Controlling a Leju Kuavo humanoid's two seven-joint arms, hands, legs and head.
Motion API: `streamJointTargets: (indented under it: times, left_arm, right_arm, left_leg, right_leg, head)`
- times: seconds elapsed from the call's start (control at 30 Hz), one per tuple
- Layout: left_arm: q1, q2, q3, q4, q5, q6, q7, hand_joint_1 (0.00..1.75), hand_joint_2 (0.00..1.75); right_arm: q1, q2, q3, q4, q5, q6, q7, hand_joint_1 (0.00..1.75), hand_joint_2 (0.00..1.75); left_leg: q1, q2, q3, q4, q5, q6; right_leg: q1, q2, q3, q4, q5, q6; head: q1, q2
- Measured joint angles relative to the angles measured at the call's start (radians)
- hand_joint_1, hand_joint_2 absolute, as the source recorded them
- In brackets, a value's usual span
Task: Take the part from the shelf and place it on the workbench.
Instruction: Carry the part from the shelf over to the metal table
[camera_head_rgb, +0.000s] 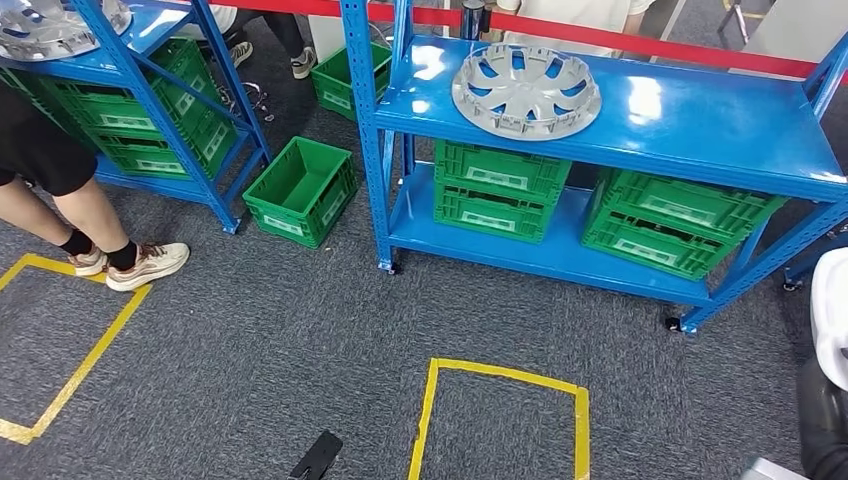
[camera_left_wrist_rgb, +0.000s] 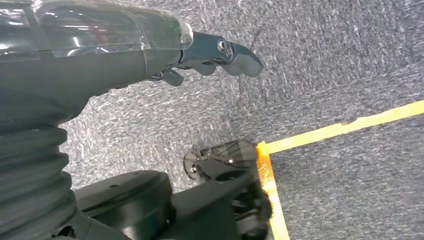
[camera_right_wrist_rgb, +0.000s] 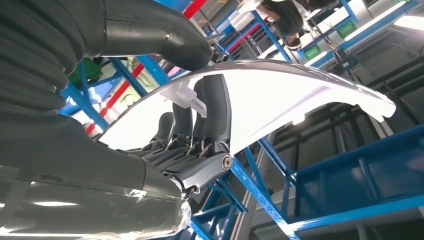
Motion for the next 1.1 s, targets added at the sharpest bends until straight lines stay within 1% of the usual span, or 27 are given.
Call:
streamJointTargets:
  times: [0.03,0.1,0.13,0.17,0.2,0.27,0.3,0.33,0.37,0.4,0.43,0.47,0.5,0.53,0.57,0.63,0.67,0.7,0.77,0.8,0.83,0.87,0.9,0.93,1.0,1.03,1.1]
  left_arm:
    - [0.000,0.000,0.000,0.000,0.000,0.000,0.000,0.00,1.75]
    - [0.001,0.001,0.000,0.000,0.000,0.001,0.000,0.00,1.75]
    - [0.001,0.002,0.000,0.000,0.000,0.002,0.000,0.00,1.75]
    - [0.001,0.002,0.000,0.000,0.000,0.003,0.000,0.00,1.75]
    - [0.000,0.002,0.000,0.000,0.000,0.003,0.000,0.00,1.75]
    - [0.001,0.002,0.000,0.000,0.001,0.003,0.000,0.00,1.75]
    - [0.001,0.002,0.000,0.000,0.003,0.003,0.000,0.00,1.75]
    - [0.002,0.003,0.000,0.000,0.004,0.003,0.001,0.00,1.75]
    - [0.002,0.002,0.000,0.000,0.005,0.003,0.001,0.00,1.75]
    - [0.002,0.002,0.000,0.000,0.006,0.003,0.002,0.00,1.75]
    - [0.002,0.000,0.000,0.000,0.006,0.002,0.002,0.00,1.75]
    - [0.002,-0.002,0.000,0.000,0.006,0.000,0.001,0.00,1.75]
    - [0.002,-0.005,0.000,0.000,0.006,-0.001,0.000,0.00,1.75]
    - [0.002,-0.007,0.000,0.000,0.006,-0.002,-0.003,0.00,1.75]
    - [0.002,-0.010,0.000,0.000,0.005,-0.003,-0.006,0.00,1.75]
    - [0.004,-0.014,0.000,0.000,0.005,-0.006,-0.012,0.00,1.75]
    - [0.004,-0.015,0.000,0.000,0.005,-0.007,-0.015,0.00,1.75]
    - [0.003,-0.017,0.000,0.000,0.006,-0.007,-0.018,0.00,1.75]
    - [0.002,-0.021,0.000,0.000,0.007,-0.008,-0.021,0.00,1.75]
    - [0.002,-0.022,0.000,0.000,0.008,-0.008,-0.022,0.00,1.75]
    - [0.002,-0.024,0.000,0.000,0.007,-0.008,-0.023,0.00,1.75]
    - [0.002,-0.025,0.000,0.000,0.007,-0.008,-0.023,0.00,1.75]
    - [0.001,-0.026,0.000,0.000,0.006,-0.008,-0.023,0.00,1.75]
    - [0.001,-0.026,0.000,0.000,0.005,-0.008,-0.023,0.00,1.75]
    - [-0.002,-0.027,0.000,0.000,0.004,-0.008,-0.023,0.00,1.75]
    - [-0.003,-0.028,0.000,0.000,0.004,-0.009,-0.023,0.00,1.75]
    - [-0.003,-0.030,0.000,0.000,0.003,-0.010,-0.024,0.00,1.75]
  right_arm:
    - [-0.001,0.000,0.000,0.000,0.000,0.000,0.000,1.75,1.75]
    - [-0.003,0.000,0.000,0.000,0.000,0.000,0.000,1.75,1.75]
    - [-0.003,0.000,0.000,0.000,0.000,0.000,0.000,1.75,1.75]
    - [-0.005,-0.001,0.000,0.000,0.000,0.000,0.000,1.75,1.75]
    - [-0.006,-0.002,0.000,0.000,0.000,0.000,0.000,1.75,1.75]
    - [-0.006,-0.002,0.000,0.000,-0.001,0.000,0.000,1.75,1.75]
    - [-0.006,-0.002,0.000,0.000,-0.001,0.000,0.000,1.75,1.75]
    - [-0.005,-0.002,0.000,0.001,-0.002,-0.001,0.000,1.75,1.75]
    - [-0.005,-0.002,0.000,0.002,-0.003,-0.001,0.000,1.75,1.75]
    - [-0.005,-0.002,0.000,0.002,-0.004,-0.001,0.000,1.75,1.75]
    - [-0.006,-0.002,0.000,0.002,-0.003,0.000,0.000,1.75,1.75]
    - [-0.006,-0.003,0.000,0.001,-0.002,0.004,0.000,1.75,1.75]
    - [-0.008,-0.003,0.000,-0.001,0.002,0.010,0.001,1.75,1.75]
    - [-0.009,-0.003,0.000,-0.002,0.007,0.018,0.003,1.75,1.75]
    - [-0.009,-0.003,0.000,-0.004,0.013,0.028,0.006,1.75,1.75]
    - [-0.011,-0.003,0.001,-0.007,0.021,0.044,0.013,1.75,1.75]
    - [-0.014,-0.003,0.002,-0.009,0.023,0.050,0.017,1.75,1.75]
    - [-0.019,-0.003,0.002,-0.010,0.024,0.055,0.020,1.75,1.75]
    - [-0.029,-0.003,0.004,-0.011,0.020,0.065,0.030,1.75,1.75]
    - [-0.034,-0.003,0.005,-0.010,0.016,0.069,0.034,1.75,1.75]
    - [-0.038,-0.003,0.006,-0.009,0.011,0.071,0.038,1.75,1.75]
    - [-0.042,-0.003,0.007,-0.008,0.006,0.072,0.041,1.75,1.75]
    - [-0.045,-0.003,0.007,-0.007,0.002,0.073,0.042,1.75,1.75]
    - [-0.048,-0.003,0.008,-0.006,0.000,0.073,0.043,1.75,1.75]
    - [-0.053,-0.003,0.008,-0.006,-0.001,0.073,0.043,1.75,1.75]
    - [-0.055,-0.003,0.008,-0.006,-0.003,0.072,0.043,1.75,1.75]
    - [-0.058,-0.005,0.008,-0.006,-0.009,0.072,0.043,1.75,1.75]
  left_leg:
    - [-0.001,0.000,0.007,-0.018,0.000,0.005]
    - [-0.002,0.000,0.005,-0.021,0.002,0.015]
    - [-0.001,0.000,0.005,-0.023,0.005,0.020]
    - [0.001,0.000,0.004,-0.024,0.007,0.024]
    - [0.004,0.001,0.004,-0.026,0.009,0.028]
    - [0.005,0.002,0.000,-0.026,0.011,0.032]
    - [0.005,0.003,-0.002,-0.026,0.012,0.033]
    - [0.005,0.004,-0.003,-0.026,0.012,0.034]
    - [0.004,0.005,-0.004,-0.025,0.013,0.034]
    - [0.004,0.004,-0.002,-0.025,0.013,0.034]
    - [0.004,0.004,-0.001,-0.025,0.013,0.033]
    - [0.004,0.004,0.000,-0.026,0.013,0.031]
    - [0.003,0.003,-0.001,-0.025,0.014,0.028]
    - [0.002,0.003,-0.004,-0.025,0.015,0.023]
    - [0.001,0.004,-0.008,-0.025,0.018,0.017]
    - [0.002,0.005,-0.011,-0.024,0.018,0.004]
    - [0.002,0.005,-0.016,-0.012,0.004,-0.001]
    - [0.002,0.004,-0.027,0.018,-0.022,-0.006]
    - [0.003,0.001,-0.074,0.137,-0.102,-0.010]
    - [0.004,-0.001,-0.099,0.202,-0.134,-0.011]
    - [0.004,-0.001,-0.114,0.246,-0.150,-0.012]
    - [0.004,-0.001,-0.111,0.252,-0.146,-0.011]
    - [0.004,-0.001,-0.087,0.217,-0.123,-0.010]
    - [0.004,-0.001,-0.046,0.153,-0.090,-0.007]
    - [0.003,-0.001,0.024,0.030,-0.049,0.000]
    - [0.002,-0.001,0.039,-0.001,-0.041,0.004]
    - [-0.001,-0.002,0.036,-0.010,-0.034,0.015]
  right_leg:
    - [0.001,0.001,-0.004,0.004,-0.001,0.004]
    - [0.000,0.001,-0.007,0.006,-0.001,0.012]
    - [-0.001,0.002,-0.009,0.010,-0.006,0.017]
    - [-0.002,0.002,-0.016,0.028,-0.021,0.023]
    - [-0.003,0.003,-0.033,0.067,-0.048,0.030]
    - [-0.007,0.004,-0.092,0.200,-0.118,0.040]
    - [-0.008,0.004,-0.121,0.263,-0.142,0.042]
    - [-0.009,0.004,-0.137,0.297,-0.148,0.043]
    - [-0.010,0.004,-0.133,0.291,-0.132,0.041]
    - [-0.011,0.004,-0.111,0.246,-0.098,0.039]
    - [-0.011,0.004,-0.076,0.173,-0.057,0.035]
    - [-0.010,0.006,-0.040,0.101,-0.027,0.030]
    - [-0.008,0.007,-0.014,0.043,-0.009,0.025]
    - [-0.006,0.008,-0.001,0.011,-0.004,0.021]
    - [-0.004,0.008,0.001,0.002,-0.007,0.018]
    - [-0.004,0.006,-0.001,-0.005,0.002,0.008]
    - [-0.006,0.004,-0.001,-0.010,0.009,0.002]
    - [-0.008,0.002,-0.002,-0.014,0.015,-0.004]
    - [-0.007,-0.001,-0.009,-0.014,0.020,-0.010]
    - [-0.006,-0.003,-0.015,-0.011,0.022,-0.011]
    - [-0.005,-0.004,-0.021,-0.007,0.023,-0.011]
    - [-0.004,-0.004,-0.028,-0.002,0.024,-0.011]
    - [-0.004,-0.005,-0.033,0.003,0.024,-0.010]
    - [-0.003,-0.005,-0.038,0.009,0.025,-0.010]
    - [0.000,-0.004,-0.048,0.022,0.026,-0.004]
    - [0.001,-0.004,-0.053,0.027,0.028,0.001]
    - [0.000,-0.003,-0.058,0.029,0.036,0.013]
  head:
    - [0.000,0.000]
    - [0.000,0.000]
    - [0.001,0.000]
    - [0.001,0.000]
    - [0.002,0.000]
    - [0.002,0.000]
    - [0.002,0.000]
    - [0.002,0.000]
    - [0.002,0.000]
    - [0.002,0.000]
    - [0.002,0.000]
    - [0.002,0.000]
    - [0.002,0.000]
    - [0.002,0.000]
    - [0.002,0.000]
    - [0.001,0.000]
    - [0.000,0.000]
    - [-0.002,0.000]
    - [-0.006,0.000]
    - [-0.007,0.000]
    - [-0.008,0.000]
    - [-0.008,0.000]
    - [-0.008,0.000]
    - [-0.008,0.000]
    - [-0.008,0.000]
    - [-0.008,0.000]
    - [-0.008,0.000]
